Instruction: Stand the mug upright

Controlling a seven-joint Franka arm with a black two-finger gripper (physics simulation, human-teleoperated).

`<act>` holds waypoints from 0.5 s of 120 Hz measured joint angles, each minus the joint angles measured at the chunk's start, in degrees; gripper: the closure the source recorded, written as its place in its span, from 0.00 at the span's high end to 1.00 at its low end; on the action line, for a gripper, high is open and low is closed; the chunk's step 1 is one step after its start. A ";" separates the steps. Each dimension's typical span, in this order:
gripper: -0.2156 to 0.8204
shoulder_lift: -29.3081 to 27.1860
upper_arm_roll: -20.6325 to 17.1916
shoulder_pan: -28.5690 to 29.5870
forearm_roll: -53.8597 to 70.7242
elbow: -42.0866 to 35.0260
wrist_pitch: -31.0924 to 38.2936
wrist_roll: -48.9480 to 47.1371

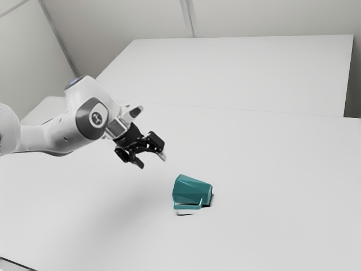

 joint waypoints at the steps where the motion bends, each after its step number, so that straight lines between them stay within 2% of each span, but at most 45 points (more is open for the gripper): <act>1: 0.79 0.11 -0.08 -0.02 -0.07 0.00 0.04 0.04; 60: 0.78 5.65 -5.51 -0.89 -6.43 0.50 4.01 2.03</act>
